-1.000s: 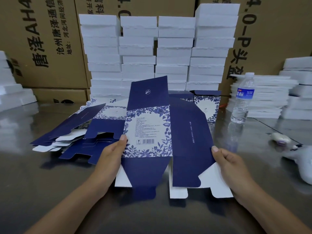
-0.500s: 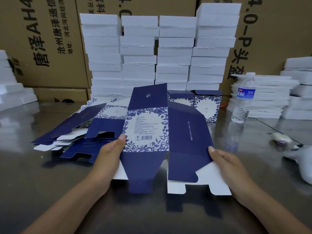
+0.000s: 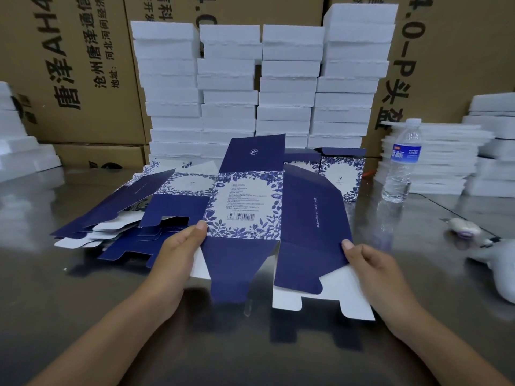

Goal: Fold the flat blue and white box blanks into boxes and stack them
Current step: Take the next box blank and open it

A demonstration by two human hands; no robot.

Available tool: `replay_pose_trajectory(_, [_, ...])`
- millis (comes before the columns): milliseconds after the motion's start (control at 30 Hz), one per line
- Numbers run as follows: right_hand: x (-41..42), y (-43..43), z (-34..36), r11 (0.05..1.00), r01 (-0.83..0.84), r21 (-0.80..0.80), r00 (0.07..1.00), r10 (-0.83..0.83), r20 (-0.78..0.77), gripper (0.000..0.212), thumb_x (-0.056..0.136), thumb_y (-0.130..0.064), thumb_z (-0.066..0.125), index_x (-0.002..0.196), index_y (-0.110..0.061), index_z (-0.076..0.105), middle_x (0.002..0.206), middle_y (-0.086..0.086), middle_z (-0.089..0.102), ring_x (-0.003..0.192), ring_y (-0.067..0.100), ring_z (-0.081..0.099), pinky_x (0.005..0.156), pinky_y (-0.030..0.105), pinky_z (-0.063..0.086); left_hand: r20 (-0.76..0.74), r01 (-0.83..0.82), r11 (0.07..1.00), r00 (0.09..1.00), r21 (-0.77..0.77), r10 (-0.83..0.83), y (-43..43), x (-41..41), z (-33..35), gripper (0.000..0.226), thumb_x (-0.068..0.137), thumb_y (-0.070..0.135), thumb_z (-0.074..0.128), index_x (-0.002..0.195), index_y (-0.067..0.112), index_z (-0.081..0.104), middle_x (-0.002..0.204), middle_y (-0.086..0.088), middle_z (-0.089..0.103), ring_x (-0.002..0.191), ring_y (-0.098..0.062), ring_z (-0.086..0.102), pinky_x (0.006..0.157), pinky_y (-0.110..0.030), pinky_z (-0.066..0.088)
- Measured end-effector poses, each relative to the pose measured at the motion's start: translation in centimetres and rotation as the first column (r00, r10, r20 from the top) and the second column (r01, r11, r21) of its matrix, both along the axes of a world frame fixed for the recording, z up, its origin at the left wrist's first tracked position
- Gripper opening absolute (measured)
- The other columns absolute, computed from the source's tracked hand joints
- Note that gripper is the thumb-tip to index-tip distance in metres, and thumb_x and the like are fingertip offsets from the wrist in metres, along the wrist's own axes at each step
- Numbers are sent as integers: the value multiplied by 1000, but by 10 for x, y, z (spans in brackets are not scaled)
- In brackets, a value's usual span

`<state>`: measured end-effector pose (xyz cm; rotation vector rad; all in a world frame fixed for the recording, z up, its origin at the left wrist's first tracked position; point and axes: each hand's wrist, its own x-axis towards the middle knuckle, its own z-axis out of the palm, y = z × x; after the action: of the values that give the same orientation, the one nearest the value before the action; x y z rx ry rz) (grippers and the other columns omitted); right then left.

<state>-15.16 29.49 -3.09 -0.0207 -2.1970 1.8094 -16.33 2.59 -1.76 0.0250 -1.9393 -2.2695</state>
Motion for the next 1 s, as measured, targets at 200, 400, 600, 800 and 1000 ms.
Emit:
replay_pose_trajectory(200, [-2, -1, -11, 978, 7, 206, 996, 12, -89, 17, 87, -38, 56, 100, -39, 45, 99, -8, 62, 79, 3, 61, 68, 20, 48, 70, 89, 995, 993, 39, -91, -2, -3, 0, 24, 94, 31, 52, 98, 15, 70, 93, -5, 75, 76, -16, 72, 70, -29, 52])
replay_pose_trajectory(400, [0, 3, -14, 863, -57, 502, 994, 94, -48, 71, 62, -76, 36, 121, -38, 50, 110, -27, 44, 103, -8, 48, 86, 14, 36, 98, 192, 973, 974, 131, -205, 1, 0, 2, 17, 84, 29, 59, 79, 21, 73, 83, -1, 75, 71, -15, 72, 58, -26, 55])
replay_pose_trajectory(600, [5, -5, -9, 930, -167, 327, 972, 210, -100, 61, 60, -70, 52, 115, -44, 49, 108, -14, 55, 101, -1, 52, 78, 8, 40, 116, 287, 899, 933, 332, -341, 7, -3, 3, 44, 81, 46, 54, 106, 15, 74, 117, -8, 68, 106, -29, 66, 96, -44, 48])
replay_pose_trajectory(800, [10, -10, -6, 918, -291, 268, 940, 327, -100, 81, 55, -69, 72, 123, -56, 29, 120, -18, 48, 102, -13, 49, 76, -3, 36, 42, 298, 909, 945, 290, -323, 14, -3, -9, 73, 71, 55, 56, 133, 16, 52, 136, -8, 55, 128, -31, 48, 111, -54, 30])
replay_pose_trajectory(1000, [14, -12, -6, 887, -364, 286, 904, 409, -120, 116, 48, -48, 89, 135, -63, 13, 124, -39, 36, 109, -13, 48, 77, 6, 45, 1, 437, 897, 899, -74, -438, 17, 7, -4, 60, 68, 63, 50, 125, 45, 54, 125, 14, 63, 116, -8, 59, 102, -40, 42])
